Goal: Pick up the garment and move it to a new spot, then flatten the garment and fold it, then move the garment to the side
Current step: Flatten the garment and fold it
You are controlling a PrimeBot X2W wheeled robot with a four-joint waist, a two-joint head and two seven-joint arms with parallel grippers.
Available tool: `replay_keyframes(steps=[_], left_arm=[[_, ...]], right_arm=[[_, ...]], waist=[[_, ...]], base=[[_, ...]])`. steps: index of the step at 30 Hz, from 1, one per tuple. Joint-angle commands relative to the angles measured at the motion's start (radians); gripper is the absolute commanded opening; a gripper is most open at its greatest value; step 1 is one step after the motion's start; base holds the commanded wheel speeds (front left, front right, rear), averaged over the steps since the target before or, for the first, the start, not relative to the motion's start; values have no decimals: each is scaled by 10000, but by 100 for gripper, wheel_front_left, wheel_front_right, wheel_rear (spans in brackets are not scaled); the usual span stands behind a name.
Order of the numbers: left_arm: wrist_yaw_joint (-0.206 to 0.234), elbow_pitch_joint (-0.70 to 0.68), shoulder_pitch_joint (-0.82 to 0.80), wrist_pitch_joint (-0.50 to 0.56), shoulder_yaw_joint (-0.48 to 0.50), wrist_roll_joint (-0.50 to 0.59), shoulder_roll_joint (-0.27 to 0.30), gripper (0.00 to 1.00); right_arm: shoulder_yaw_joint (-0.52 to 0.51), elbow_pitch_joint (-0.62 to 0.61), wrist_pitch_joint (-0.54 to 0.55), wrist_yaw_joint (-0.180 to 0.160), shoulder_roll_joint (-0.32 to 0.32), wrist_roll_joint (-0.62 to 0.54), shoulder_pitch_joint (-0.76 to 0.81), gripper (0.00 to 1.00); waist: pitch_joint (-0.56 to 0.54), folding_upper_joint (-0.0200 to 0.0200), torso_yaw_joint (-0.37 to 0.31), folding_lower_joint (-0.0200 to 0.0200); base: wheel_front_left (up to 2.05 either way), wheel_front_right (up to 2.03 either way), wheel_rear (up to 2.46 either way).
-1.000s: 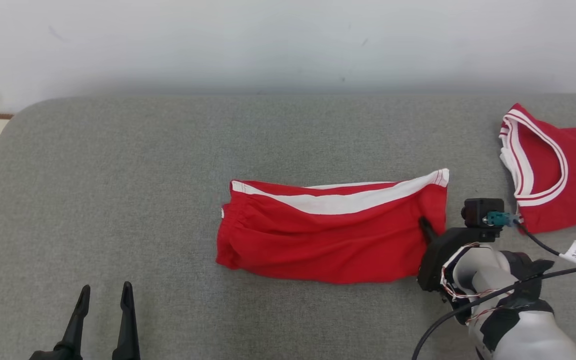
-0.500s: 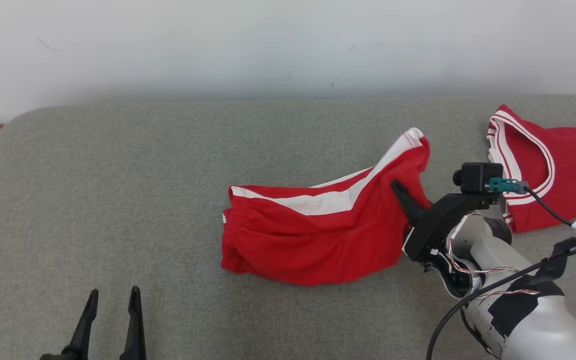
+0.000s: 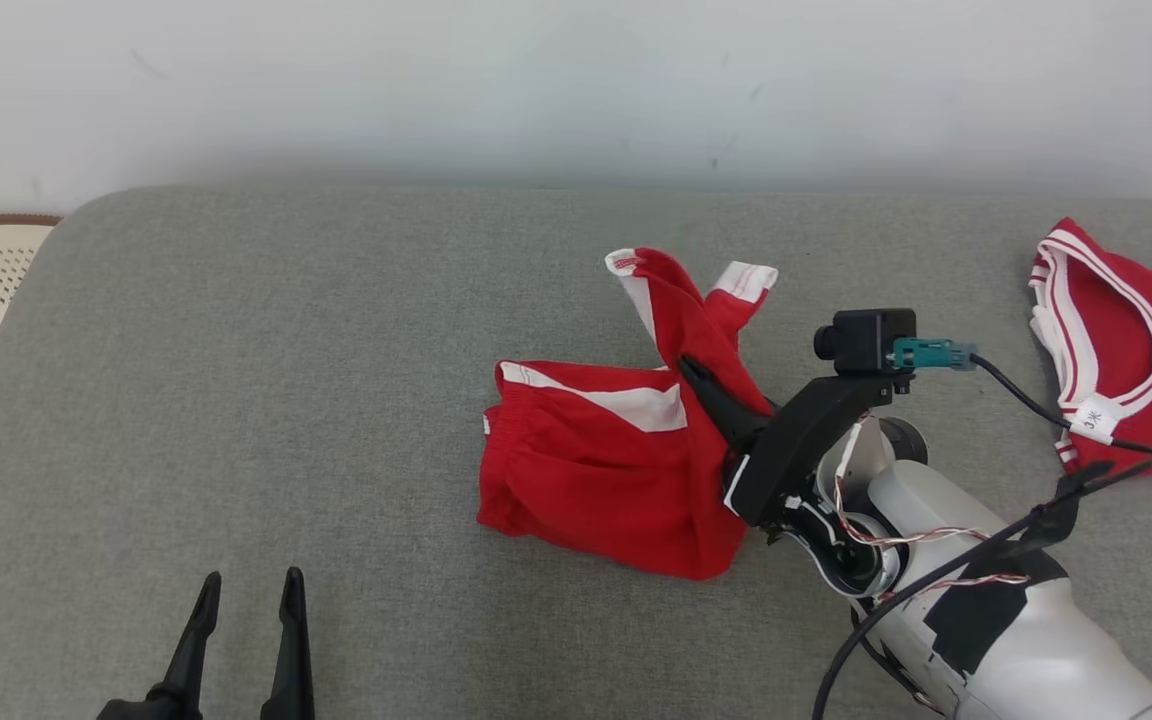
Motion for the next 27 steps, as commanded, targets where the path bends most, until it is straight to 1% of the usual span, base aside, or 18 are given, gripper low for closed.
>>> replay_keyframes(steps=[1,10,18,22,27], left_arm=[[-19,19,-89,-38,-12,-54,5,100],[53,160,-396,-38,-385,-309,5,100],[61,269,-608,-38,-624,-408,5,100],[76,307,-721,-38,-746,-465,5,100],[59,372,-788,-38,-755,-506,5,100]], right_arm=[[20,12,-45,3,63,111,-105,0],[508,790,-25,3,821,465,-488,0],[628,1951,-111,3,1464,818,-831,0],[787,2550,-197,3,1702,840,-999,0],[1043,2815,-513,3,1839,924,-1073,0]], waist=[[61,-1,83,0],[291,-1,491,0],[501,-1,742,0],[584,-1,893,0],[632,-1,1022,0]], base=[[0,0,0],[0,0,0],[0,0,0],[0,0,0],[0,0,0]])
